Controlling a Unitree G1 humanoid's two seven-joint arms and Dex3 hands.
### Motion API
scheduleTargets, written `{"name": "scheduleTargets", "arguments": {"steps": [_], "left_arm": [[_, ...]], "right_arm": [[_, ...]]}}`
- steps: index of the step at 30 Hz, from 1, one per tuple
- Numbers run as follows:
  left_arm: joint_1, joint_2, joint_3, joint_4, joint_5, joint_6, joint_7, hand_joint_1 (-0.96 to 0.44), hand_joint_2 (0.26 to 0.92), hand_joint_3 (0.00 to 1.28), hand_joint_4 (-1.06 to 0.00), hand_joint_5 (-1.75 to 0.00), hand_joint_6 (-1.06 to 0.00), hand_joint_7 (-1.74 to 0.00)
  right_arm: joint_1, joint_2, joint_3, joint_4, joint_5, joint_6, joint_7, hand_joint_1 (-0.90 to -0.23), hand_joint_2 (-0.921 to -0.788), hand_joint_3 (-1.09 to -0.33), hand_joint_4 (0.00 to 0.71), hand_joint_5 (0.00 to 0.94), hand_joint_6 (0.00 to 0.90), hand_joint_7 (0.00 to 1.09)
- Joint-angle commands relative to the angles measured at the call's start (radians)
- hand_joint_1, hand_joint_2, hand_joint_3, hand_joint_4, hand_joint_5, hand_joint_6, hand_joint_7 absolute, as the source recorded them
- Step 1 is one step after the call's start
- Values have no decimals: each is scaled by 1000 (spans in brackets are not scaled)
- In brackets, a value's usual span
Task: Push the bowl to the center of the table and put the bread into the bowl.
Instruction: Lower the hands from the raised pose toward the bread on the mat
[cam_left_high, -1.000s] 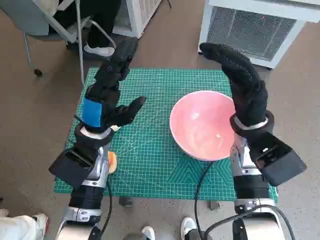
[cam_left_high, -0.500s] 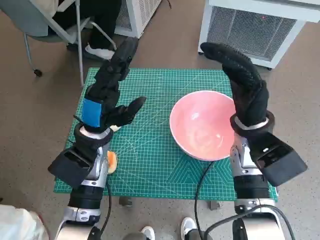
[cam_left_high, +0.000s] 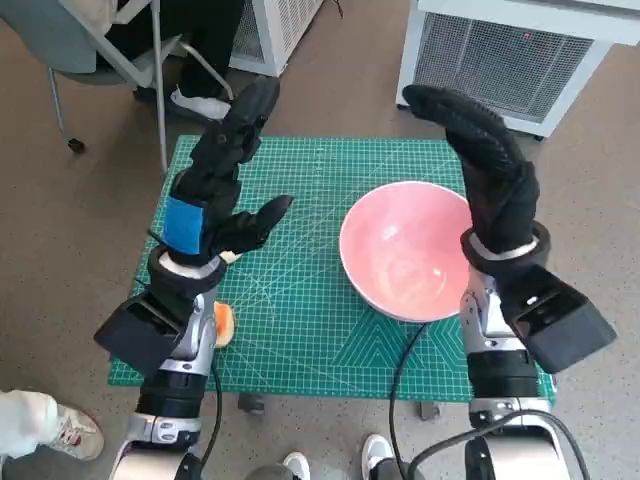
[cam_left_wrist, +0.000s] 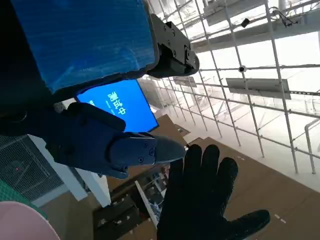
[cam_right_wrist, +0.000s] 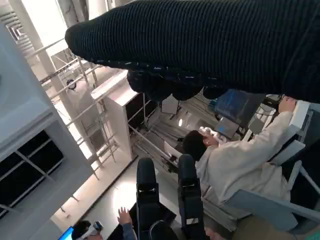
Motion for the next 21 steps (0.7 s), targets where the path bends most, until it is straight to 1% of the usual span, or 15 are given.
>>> {"name": "scheduleTargets", "arguments": {"steps": [1,4,7,9,11,13,16,18,21], "left_arm": [[0,6,6,-19,-6,-5,-6,-485,921,274,-330,-5,-406,-21],[4,15,12,-19,-14,-6,-12,-482,921,274,-330,-5,-406,-20],[6,21,18,-17,-23,-7,-18,-480,921,274,-331,-4,-407,-20],[9,25,22,-17,-29,-7,-22,-480,921,274,-331,-4,-408,-20],[11,27,25,-20,-34,-5,-26,-479,921,273,-331,-4,-408,-19],[13,29,27,-23,-38,-2,-29,-478,921,272,-330,-3,-409,-19],[18,29,30,-30,-38,2,-29,-474,921,271,-325,-1,-409,-18],[20,29,32,-32,-38,4,-29,-473,921,270,-323,0,-410,-18],[24,30,34,-37,-34,8,-26,-473,921,270,-321,0,-410,-17]], "right_arm": [[46,-38,-33,-35,29,30,0,-518,-921,-883,220,6,-1,542],[61,-64,-67,-19,50,27,2,-516,-921,-893,214,3,-1,524],[70,-83,-100,16,69,18,6,-518,-921,-884,213,3,-1,520],[76,-96,-129,58,73,3,-4,-522,-921,-871,216,5,-1,520],[79,-106,-153,97,67,-11,-20,-525,-921,-861,218,6,-1,520],[84,-111,-174,132,52,-26,-43,-527,-921,-854,221,8,-1,520],[93,-123,-211,212,22,-48,-105,-511,-921,-854,224,10,-1,517],[95,-127,-222,245,7,-56,-133,-503,-921,-857,225,10,-1,516],[110,-136,-241,311,-28,-57,-200,-490,-921,-869,227,12,-1,523]]}}
